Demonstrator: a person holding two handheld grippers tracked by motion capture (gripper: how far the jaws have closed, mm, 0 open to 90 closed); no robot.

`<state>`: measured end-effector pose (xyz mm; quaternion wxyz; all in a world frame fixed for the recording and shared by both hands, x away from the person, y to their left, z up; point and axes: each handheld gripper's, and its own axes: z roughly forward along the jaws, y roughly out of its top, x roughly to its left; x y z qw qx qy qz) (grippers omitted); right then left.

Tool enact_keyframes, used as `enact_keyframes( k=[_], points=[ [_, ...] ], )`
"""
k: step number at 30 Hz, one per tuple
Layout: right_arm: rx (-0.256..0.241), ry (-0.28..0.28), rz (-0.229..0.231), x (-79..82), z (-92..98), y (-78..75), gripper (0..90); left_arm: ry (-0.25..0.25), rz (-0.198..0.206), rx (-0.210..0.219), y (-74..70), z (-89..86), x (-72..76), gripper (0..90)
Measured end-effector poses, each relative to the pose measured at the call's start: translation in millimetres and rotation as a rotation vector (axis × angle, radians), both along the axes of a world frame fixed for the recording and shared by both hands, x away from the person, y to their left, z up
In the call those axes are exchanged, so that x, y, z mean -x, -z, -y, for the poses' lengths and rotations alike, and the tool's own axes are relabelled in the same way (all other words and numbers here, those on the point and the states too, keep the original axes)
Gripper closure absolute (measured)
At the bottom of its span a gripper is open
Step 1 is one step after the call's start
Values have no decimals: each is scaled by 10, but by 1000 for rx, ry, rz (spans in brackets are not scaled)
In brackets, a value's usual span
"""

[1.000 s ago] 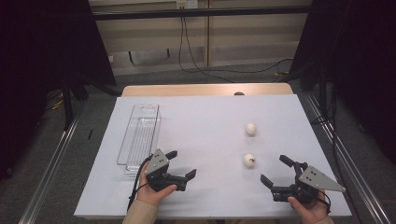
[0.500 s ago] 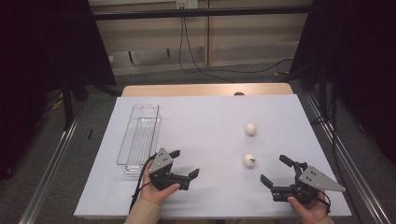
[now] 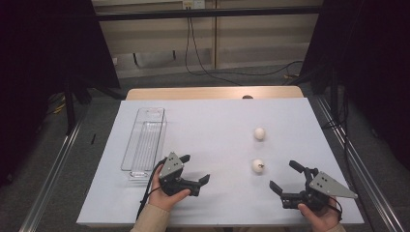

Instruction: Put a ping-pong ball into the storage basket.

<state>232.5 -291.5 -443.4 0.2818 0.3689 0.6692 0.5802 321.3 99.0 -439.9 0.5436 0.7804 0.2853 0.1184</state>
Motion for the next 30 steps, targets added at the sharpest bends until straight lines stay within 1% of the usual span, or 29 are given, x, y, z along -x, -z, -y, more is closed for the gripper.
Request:
enact_keyframes(
  k=[3, 5, 10, 12, 17, 18, 20, 23, 24, 25, 30],
  points=[
    [-1, 1, 1, 0, 2, -1, 29, 6, 3, 3, -5, 26, -7, 21],
    [-1, 0, 1, -1, 4, -2, 29, 9, 2, -3, -8, 43, -13, 21],
    [-2, -4, 1, -4, 4, -1, 29, 10, -7, 1, -4, 83, -26, 22],
    [-1, -2, -1, -3, 4, -2, 30, 12, -9, -7, -7, 92, -27, 22],
    [-3, -4, -2, -4, -2, -1, 30, 21, -12, -5, -11, 124, -34, 22],
    [-2, -5, -1, -4, -3, -1, 30, 20, -14, -10, -13, 129, -36, 22],
    [-2, -6, -1, -4, -4, -1, 30, 22, -16, -5, -8, 148, -40, 22],
    [-3, -6, -1, -3, -4, -3, 30, 29, -19, -17, -5, 168, -48, 22],
    [-2, -6, -1, -3, -4, -3, 30, 29, -20, -11, -1, 179, -49, 22],
    [-3, -6, -1, -2, -4, -3, 30, 30, -20, -19, -3, 184, -53, 22],
    [-1, -7, 1, -4, -3, -5, 30, 33, -22, -21, -5, 215, -66, 22]
  ],
)
